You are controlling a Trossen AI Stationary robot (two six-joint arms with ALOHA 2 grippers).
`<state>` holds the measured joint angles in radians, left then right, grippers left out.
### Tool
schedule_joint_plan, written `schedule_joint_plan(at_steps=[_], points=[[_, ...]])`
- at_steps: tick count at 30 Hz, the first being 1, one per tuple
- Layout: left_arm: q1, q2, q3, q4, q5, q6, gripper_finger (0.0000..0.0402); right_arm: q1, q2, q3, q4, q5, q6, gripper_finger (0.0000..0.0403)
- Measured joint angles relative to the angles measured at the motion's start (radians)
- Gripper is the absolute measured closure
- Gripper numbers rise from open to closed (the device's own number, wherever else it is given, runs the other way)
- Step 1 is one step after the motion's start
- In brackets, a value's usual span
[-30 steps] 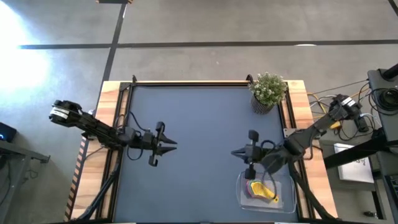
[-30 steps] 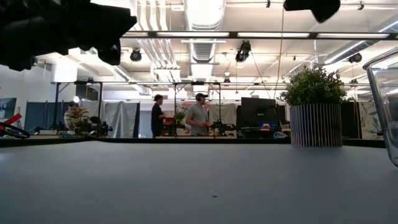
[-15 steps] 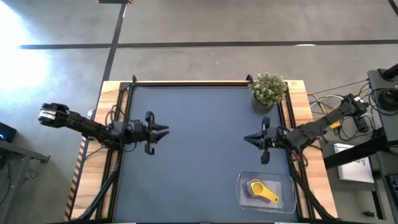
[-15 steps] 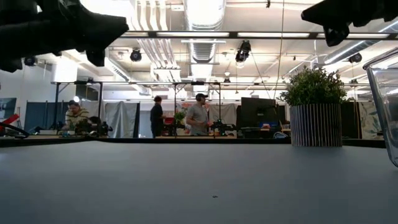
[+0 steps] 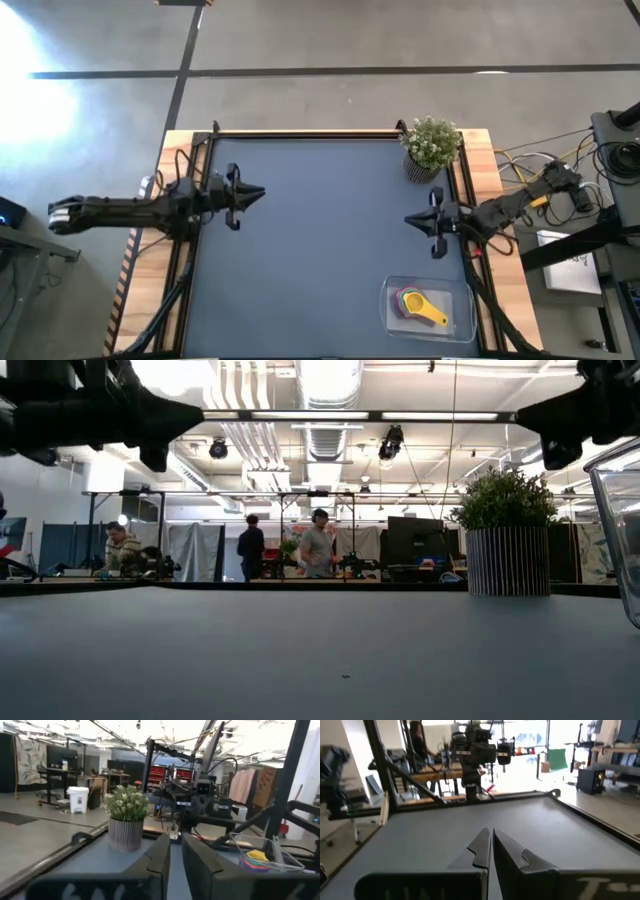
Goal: Nest measuring cups in basket
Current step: Return to Home Position
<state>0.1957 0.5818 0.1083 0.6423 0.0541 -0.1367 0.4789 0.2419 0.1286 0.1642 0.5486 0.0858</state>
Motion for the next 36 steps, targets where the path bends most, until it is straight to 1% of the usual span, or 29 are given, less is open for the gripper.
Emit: schedule_joint_plan(at_steps=[4, 7, 9, 12, 14, 17, 23, 27, 33, 36], points=[[0.040, -0.087, 0.050, -0.151, 0.037, 0.035, 0.0396, 0.000, -0.101, -0.053, -0.028, -0.008, -0.028, 0.0394], [0.053, -0.146, 0.072, -0.265, 0.038, 0.060, 0.0399, 0.000, -0.171, -0.094, -0.044, -0.009, -0.031, 0.0394], [0.056, -0.180, 0.073, -0.326, 0.038, 0.066, 0.0400, 0.000, -0.213, -0.116, -0.092, -0.012, -0.022, 0.0394], [0.056, -0.220, 0.054, -0.381, 0.038, 0.062, 0.0401, 0.000, -0.231, -0.116, -0.091, -0.039, -0.029, 0.0394], [0.055, -0.240, 0.034, -0.394, 0.041, 0.057, 0.0401, 0.000, -0.235, -0.116, -0.093, -0.059, -0.044, 0.0394], [0.056, -0.270, -0.007, -0.399, 0.040, 0.050, 0.0401, -0.002, -0.225, -0.116, -0.097, -0.059, -0.046, 0.0394], [0.056, -0.338, -0.070, -0.398, 0.040, 0.049, 0.0401, -0.004, -0.223, -0.117, -0.087, -0.022, -0.083, 0.0394], [0.056, -0.383, -0.099, -0.405, 0.046, 0.049, 0.0401, -0.035, -0.222, -0.117, -0.089, -0.005, -0.095, 0.0394], [0.055, -0.410, -0.099, -0.414, 0.087, 0.049, 0.0402, -0.093, -0.215, -0.117, -0.099, -0.094, -0.057, 0.0394], [0.055, -0.411, -0.099, -0.414, 0.086, 0.049, 0.0402, -0.098, -0.209, -0.117, -0.100, -0.089, -0.060, 0.0394]])
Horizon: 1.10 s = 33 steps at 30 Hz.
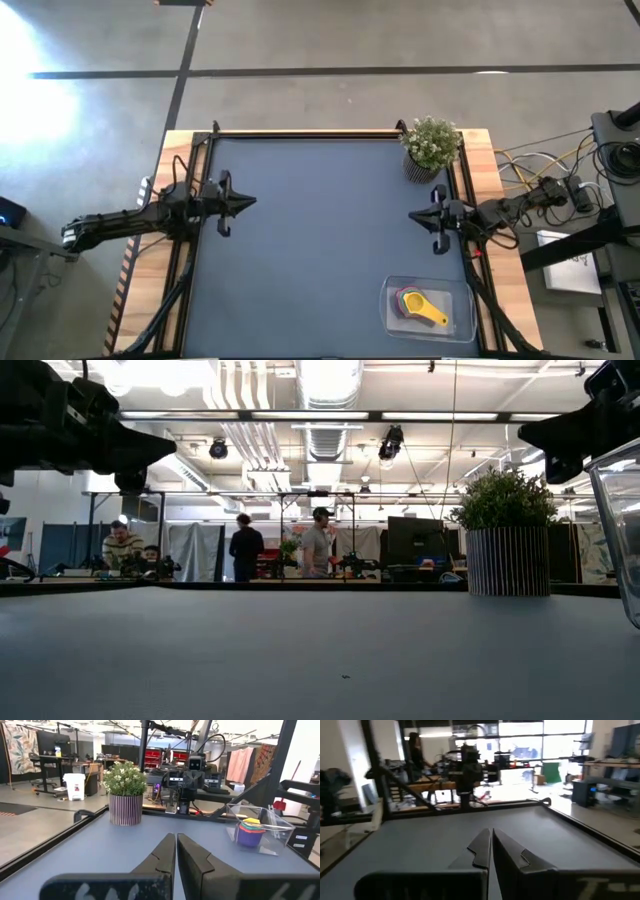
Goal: Nest measuring cups in basket
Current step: Return to Home Position
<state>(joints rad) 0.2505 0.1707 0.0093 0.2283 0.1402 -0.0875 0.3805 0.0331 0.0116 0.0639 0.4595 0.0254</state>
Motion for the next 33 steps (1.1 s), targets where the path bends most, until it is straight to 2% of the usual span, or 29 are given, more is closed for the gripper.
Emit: schedule_joint_plan(at_steps=[4, 33], points=[[0.000, 0.007, 0.000, -0.004, 0.000, 0.000, 0.0402, 0.000, 0.002, 0.000, 0.001, 0.061, 0.000, 0.0394], [0.000, 0.026, 0.000, -0.005, -0.001, 0.000, 0.0402, 0.000, 0.003, 0.001, 0.001, 0.064, 0.000, 0.0394]])
